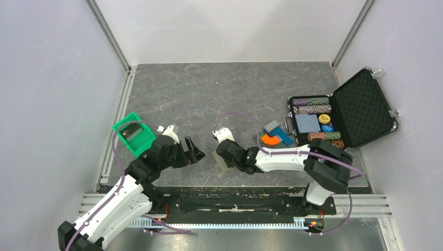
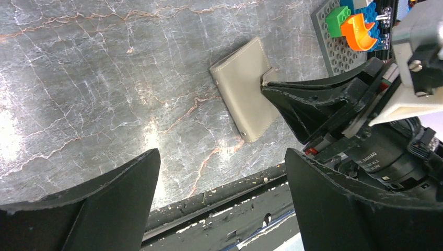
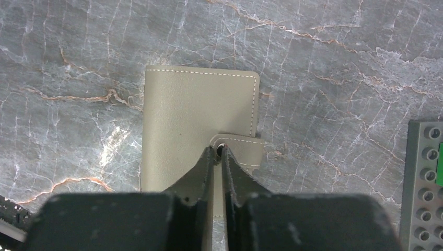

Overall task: Take the credit cards out of the card holder
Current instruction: Open the card holder at the corner of the board.

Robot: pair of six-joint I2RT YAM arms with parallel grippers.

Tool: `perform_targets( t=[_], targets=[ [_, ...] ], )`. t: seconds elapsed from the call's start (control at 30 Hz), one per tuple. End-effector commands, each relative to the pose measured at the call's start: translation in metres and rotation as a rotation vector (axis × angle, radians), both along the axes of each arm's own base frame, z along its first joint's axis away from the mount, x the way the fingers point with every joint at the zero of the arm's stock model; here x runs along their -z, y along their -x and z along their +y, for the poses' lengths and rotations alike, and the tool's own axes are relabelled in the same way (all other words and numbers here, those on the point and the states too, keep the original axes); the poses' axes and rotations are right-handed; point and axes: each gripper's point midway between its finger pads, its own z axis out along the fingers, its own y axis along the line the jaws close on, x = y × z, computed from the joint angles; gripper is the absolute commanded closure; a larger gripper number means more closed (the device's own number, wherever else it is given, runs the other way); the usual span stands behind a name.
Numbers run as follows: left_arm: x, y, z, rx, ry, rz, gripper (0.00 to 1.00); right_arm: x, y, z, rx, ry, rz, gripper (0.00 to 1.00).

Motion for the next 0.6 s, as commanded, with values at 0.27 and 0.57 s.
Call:
perform_targets(
  t=[0.27,0.57],
  targets=[
    [-0.004,-0.011,-0.014,0.009,0.034,0.002,0.07,-0.032,0.013,0.002,0.015,-0.222,0.040,1.00],
    [0.021,-0.002,-0.057,0.220,0.129,0.119,0.15,-0.046,0.027,0.009,0.010,-0.441,0.084,1.00]
  ],
)
